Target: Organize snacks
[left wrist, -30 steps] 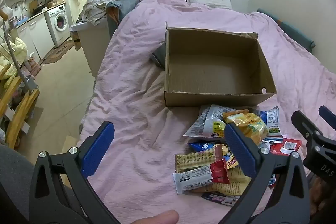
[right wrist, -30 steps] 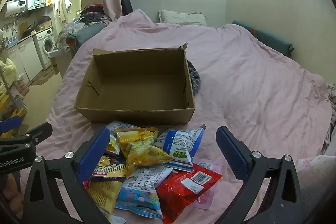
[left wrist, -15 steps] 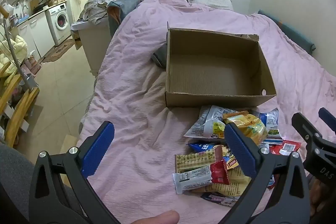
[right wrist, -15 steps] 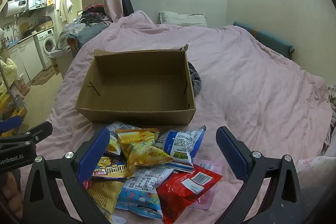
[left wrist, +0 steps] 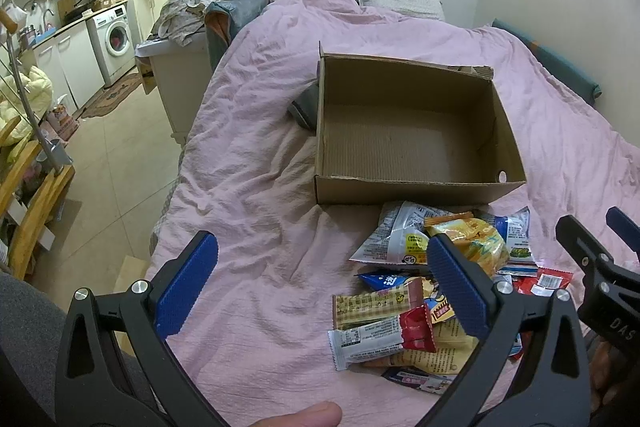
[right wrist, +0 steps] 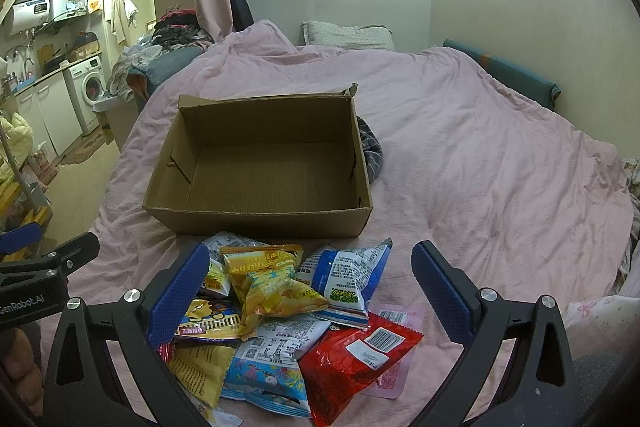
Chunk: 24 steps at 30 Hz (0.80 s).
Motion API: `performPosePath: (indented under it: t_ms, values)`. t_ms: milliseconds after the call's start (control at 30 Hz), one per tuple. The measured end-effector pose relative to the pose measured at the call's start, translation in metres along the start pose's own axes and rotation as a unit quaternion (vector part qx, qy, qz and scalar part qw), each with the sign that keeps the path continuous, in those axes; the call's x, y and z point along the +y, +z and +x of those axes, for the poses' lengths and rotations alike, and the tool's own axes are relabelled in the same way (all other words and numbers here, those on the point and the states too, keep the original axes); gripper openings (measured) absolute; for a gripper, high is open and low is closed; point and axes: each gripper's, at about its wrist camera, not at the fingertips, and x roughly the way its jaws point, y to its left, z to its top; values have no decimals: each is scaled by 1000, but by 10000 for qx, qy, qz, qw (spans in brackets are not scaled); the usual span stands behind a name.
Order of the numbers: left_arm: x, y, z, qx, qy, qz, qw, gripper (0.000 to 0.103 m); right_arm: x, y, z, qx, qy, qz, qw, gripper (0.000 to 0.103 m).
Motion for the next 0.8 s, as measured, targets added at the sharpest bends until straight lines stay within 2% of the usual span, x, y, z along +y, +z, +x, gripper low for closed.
performPosePath:
  t_ms: [800]
  values:
    - [1,0,0,15,10,-19,10000,103,0,2,-1,3,-5,0,10000,103]
